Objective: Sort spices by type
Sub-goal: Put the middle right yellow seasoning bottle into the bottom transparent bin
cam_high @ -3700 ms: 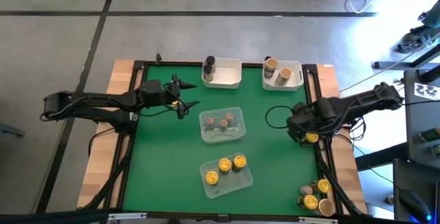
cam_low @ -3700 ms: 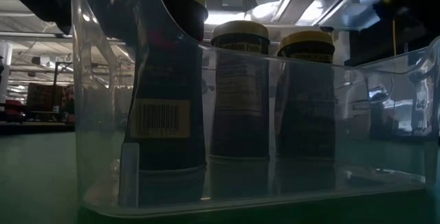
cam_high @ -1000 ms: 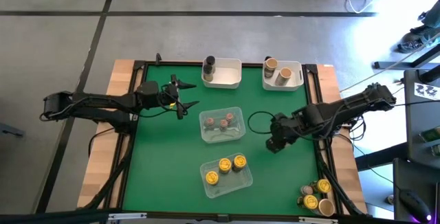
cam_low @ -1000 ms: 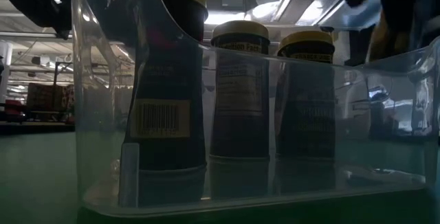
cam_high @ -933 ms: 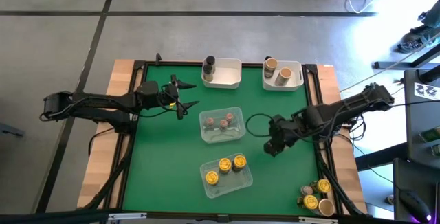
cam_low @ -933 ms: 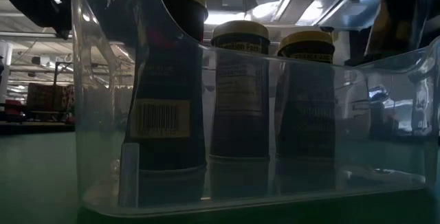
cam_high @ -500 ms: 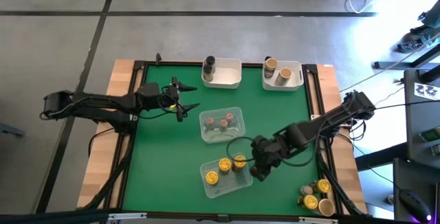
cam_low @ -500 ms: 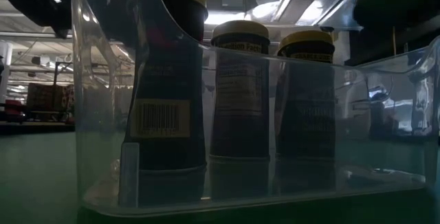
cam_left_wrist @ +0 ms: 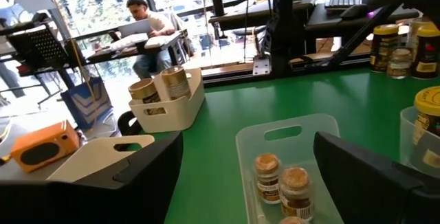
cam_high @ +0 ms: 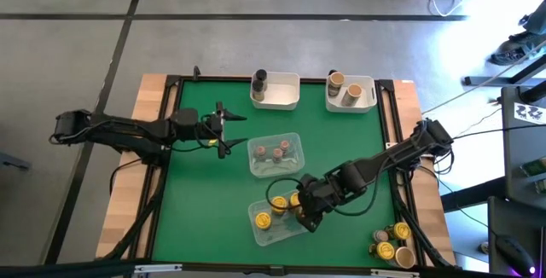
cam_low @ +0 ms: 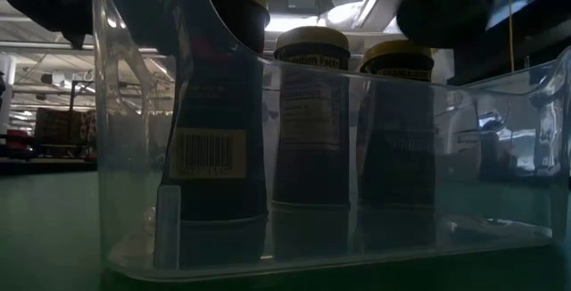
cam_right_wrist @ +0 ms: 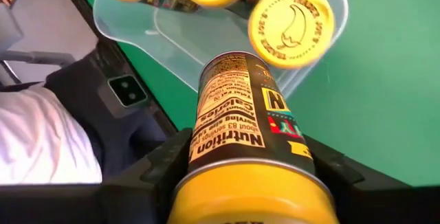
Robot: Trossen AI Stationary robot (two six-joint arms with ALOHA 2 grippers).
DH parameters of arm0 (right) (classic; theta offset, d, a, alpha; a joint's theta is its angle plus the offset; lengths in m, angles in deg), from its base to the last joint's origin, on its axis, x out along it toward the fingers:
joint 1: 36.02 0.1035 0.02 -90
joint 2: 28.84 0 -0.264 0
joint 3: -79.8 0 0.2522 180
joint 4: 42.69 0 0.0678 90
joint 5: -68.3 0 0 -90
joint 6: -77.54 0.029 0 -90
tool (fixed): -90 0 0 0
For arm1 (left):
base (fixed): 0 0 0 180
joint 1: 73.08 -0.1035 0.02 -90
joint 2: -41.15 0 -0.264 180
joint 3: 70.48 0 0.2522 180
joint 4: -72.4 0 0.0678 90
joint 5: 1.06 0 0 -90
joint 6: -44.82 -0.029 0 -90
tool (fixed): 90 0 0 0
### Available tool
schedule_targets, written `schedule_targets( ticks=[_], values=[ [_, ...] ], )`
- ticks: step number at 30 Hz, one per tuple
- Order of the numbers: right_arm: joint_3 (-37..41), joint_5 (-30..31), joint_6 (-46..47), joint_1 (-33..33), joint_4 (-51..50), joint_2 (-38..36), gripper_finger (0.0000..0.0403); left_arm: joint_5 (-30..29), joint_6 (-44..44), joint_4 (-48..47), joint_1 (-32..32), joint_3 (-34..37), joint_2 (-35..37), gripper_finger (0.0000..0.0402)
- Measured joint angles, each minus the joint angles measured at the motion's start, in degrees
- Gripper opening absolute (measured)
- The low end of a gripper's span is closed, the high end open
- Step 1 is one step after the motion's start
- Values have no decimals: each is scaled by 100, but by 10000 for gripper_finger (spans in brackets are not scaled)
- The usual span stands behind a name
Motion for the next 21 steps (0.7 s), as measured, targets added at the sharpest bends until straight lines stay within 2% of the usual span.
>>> schedule_targets(
  ticks=[6, 11, 21],
  values=[
    [-10, -72, -6, 44, 585, 218, 207, 0, -23, -6, 31, -4, 0, 314],
    [-2, -353, 18, 120, 630, 603, 207, 0, 12, -8, 28, -4, 0, 314],
    [-2, 83, 48, 107, 487, 869, 207, 0, 111, -15, 28, -4, 0, 314]
  ],
)
